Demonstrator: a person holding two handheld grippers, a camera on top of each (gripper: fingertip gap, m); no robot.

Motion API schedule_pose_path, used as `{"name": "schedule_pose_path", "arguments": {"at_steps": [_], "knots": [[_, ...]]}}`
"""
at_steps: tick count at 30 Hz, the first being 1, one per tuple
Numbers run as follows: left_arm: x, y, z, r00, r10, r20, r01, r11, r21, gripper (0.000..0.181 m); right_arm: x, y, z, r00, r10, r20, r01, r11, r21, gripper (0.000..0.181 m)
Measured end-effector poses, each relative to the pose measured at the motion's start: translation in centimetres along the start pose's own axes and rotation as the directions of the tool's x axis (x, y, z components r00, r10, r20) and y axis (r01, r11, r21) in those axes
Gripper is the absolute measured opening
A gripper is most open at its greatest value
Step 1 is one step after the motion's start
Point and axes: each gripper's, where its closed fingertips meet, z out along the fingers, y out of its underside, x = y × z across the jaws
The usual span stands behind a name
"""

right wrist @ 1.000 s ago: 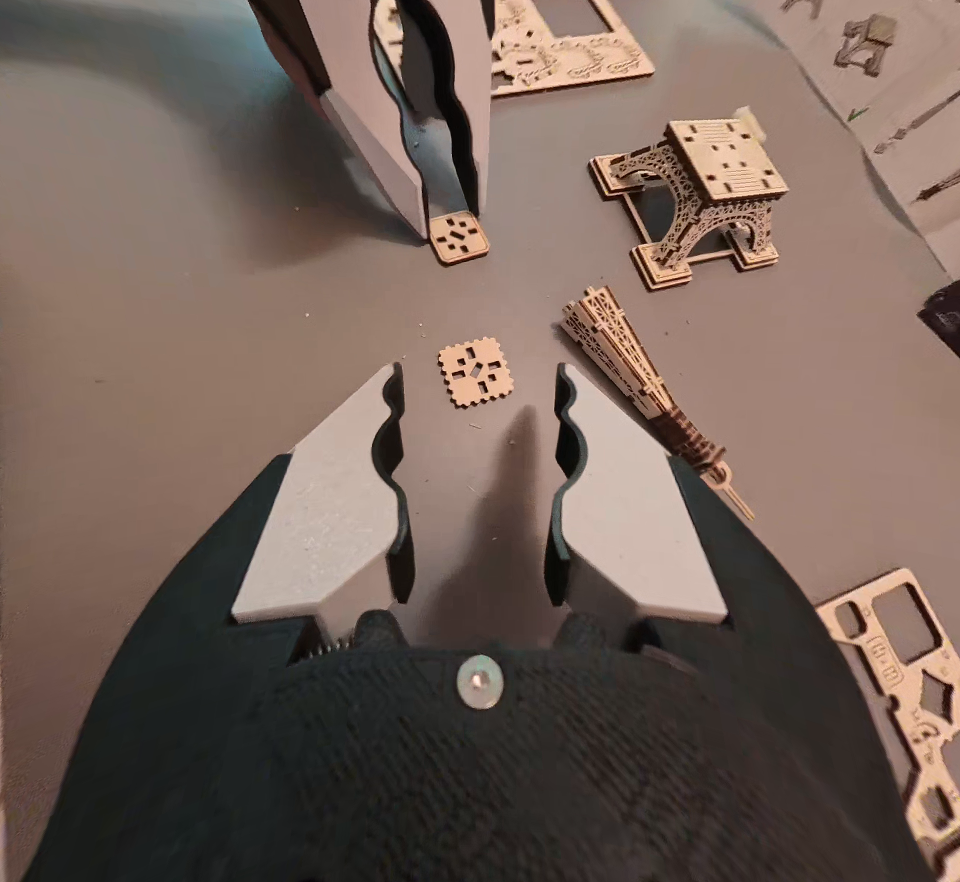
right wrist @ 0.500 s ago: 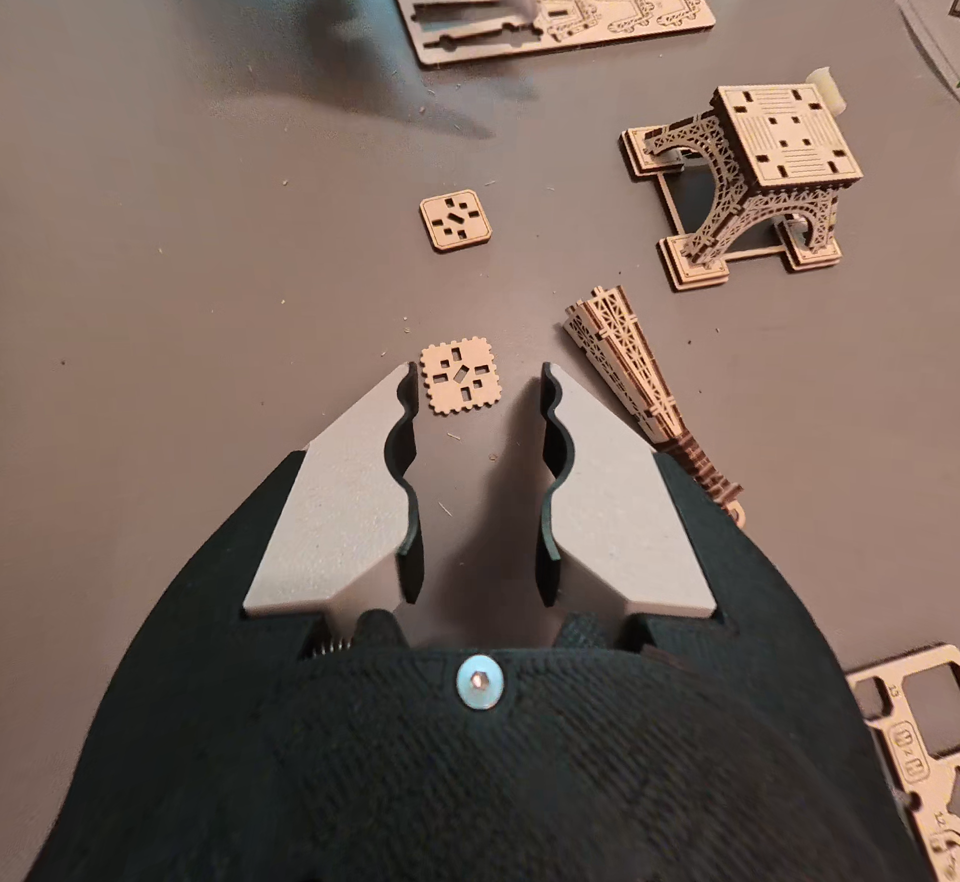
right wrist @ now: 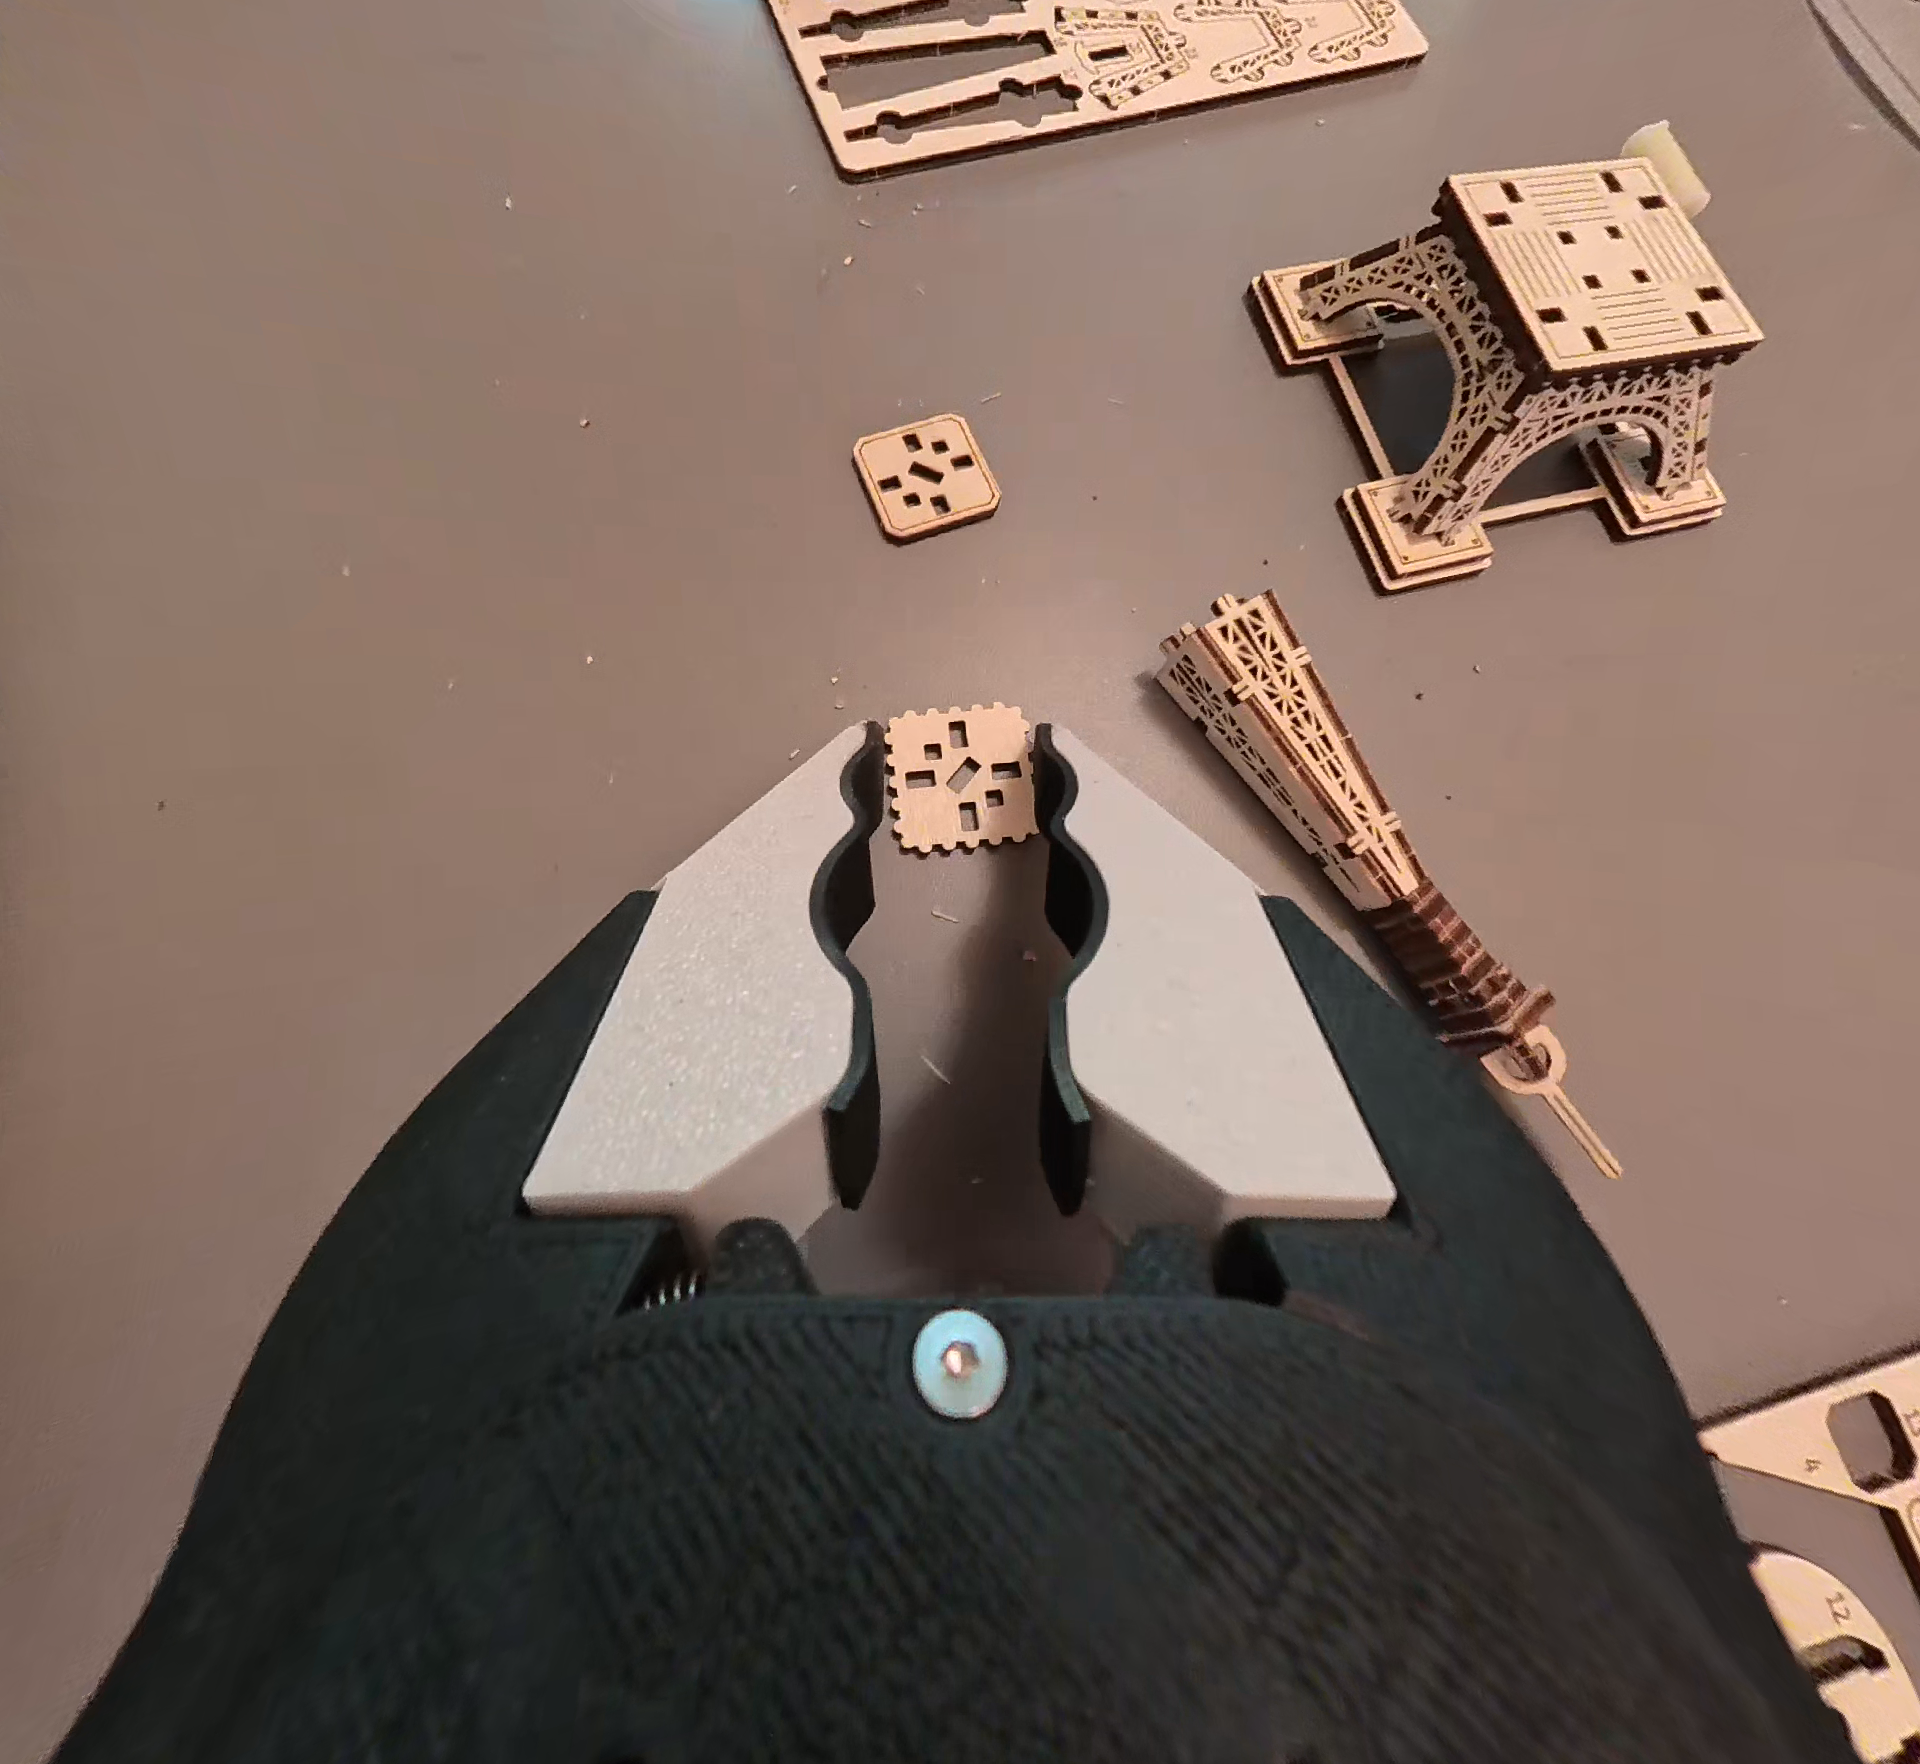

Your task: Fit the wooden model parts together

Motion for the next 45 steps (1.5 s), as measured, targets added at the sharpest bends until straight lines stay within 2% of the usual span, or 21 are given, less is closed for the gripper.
{"name": "schedule_pose_path", "arguments": {"at_steps": [5,9,12,14,17,24,29,34,37,40,45], "knots": [[-3.3,2.9,-1.2,0.966,0.143,0.213,-0.125,0.988,-0.094,0.025,0.1,0.0,0.1,1.0,0.014,0.002,-0.014,1.0,-0.002,0.028],[-3.8,3.2,-1.5,0.972,0.064,0.224,-0.047,0.996,-0.079,0.026,0.1,-0.1,0.1,1.0,-0.005,-0.011,0.005,1.0,0.001,0.027],[-4.2,3.6,-1.7,0.953,0.116,0.281,-0.082,0.988,-0.128,0.026,0.1,0.0,0.1,1.0,0.012,0.004,-0.012,1.0,-0.001,0.027],[-4.5,3.5,-2.1,0.932,0.113,0.345,-0.079,0.991,-0.111,0.025,0.1,0.0,0.2,0.999,0.03,0.019,-0.03,1.0,-0.004,0.027],[-4.3,3.0,-2.5,0.922,0.096,0.375,-0.073,0.995,-0.075,0.024,0.1,0.0,0.2,0.998,0.052,0.037,-0.052,0.999,-0.005,0.027],[-3.8,4.2,-2.0,0.931,0.1,0.351,-0.063,0.991,-0.115,0.022,0.1,0.0,0.2,0.998,0.057,0.04,-0.056,0.998,-0.005,0.027],[-3.4,3.2,-1.7,0.929,0.157,0.335,-0.127,0.986,-0.109,0.022,0.1,0.0,0.2,0.999,0.045,0.029,-0.045,0.999,-0.005,0.027],[-3.0,2.6,-1.4,0.934,0.15,0.324,-0.127,0.988,-0.091,0.022,0.2,0.0,0.2,0.997,0.06,0.041,-0.06,0.998,-0.005,0.027],[-2.4,2.2,-1.3,0.928,0.195,0.319,-0.172,0.98,-0.101,0.022,0.2,0.0,0.2,1.0,0.026,0.012,-0.026,1.0,-0.004,0.027],[-2.3,1.6,-1.4,0.931,0.183,0.315,-0.167,0.983,-0.076,0.021,0.2,0.0,0.1,1.0,0.001,-0.01,-0.001,1.0,0.0,0.027],[-2.8,1.3,-1.2,0.914,0.196,0.355,-0.191,0.98,-0.051,0.021,0.2,0.0,0.2,0.999,0.038,0.019,-0.038,0.999,-0.005,0.027]]}}
